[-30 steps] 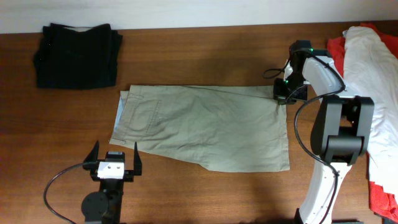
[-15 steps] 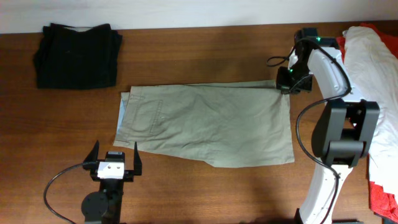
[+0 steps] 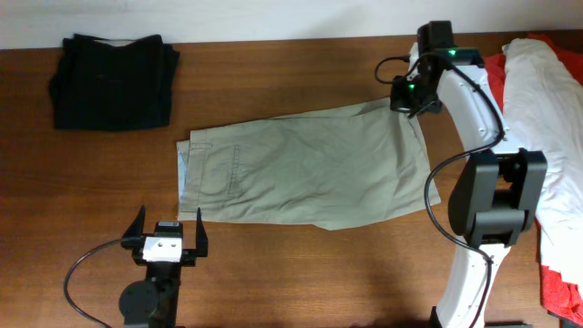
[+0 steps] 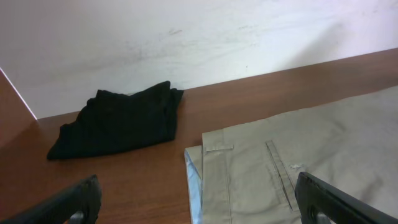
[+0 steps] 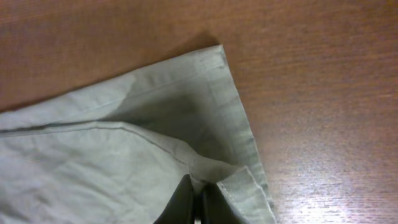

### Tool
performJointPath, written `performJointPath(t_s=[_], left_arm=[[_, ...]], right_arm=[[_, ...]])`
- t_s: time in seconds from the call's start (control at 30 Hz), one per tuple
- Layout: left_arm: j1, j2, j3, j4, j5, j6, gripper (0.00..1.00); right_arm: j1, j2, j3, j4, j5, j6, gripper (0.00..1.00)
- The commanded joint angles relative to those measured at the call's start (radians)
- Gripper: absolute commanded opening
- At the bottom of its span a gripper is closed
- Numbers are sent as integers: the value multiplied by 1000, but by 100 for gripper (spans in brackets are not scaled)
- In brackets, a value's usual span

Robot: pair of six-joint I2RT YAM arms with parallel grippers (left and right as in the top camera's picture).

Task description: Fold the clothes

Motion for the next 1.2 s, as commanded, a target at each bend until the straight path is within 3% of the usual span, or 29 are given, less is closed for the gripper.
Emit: performJointPath(t_s=[0.0, 0.03, 0.07, 0.23, 0.37, 0.63, 0.83, 1.0, 1.17], left_arm=[[5, -5, -6, -1, -6, 12, 99], [5, -5, -6, -2, -6, 12, 99], [5, -5, -6, -1, -6, 12, 99], [5, -5, -6, -1, -6, 12, 99], [5, -5, -6, 8, -14, 14, 99], [5, -5, -6, 34, -30, 8, 99], [5, -5, 0, 236, 209, -98, 99], [5, 79, 98, 154, 208, -143, 99], [5, 425, 393, -64, 209, -142, 99]], right_arm=[[8, 18, -3, 25, 98, 52, 20], [8, 33, -3, 33, 95, 53, 37], [8, 44, -3, 38, 96, 52, 68], [-7, 20, 22, 2, 99, 95, 80], [-37, -17, 106, -109, 67, 123, 99], [-40, -25, 196, -203, 150, 97, 99], [-40, -25, 196, -203, 174, 97, 99], [-40, -24, 196, -196, 243, 97, 99], [-40, -24, 196, -181, 320, 97, 99]])
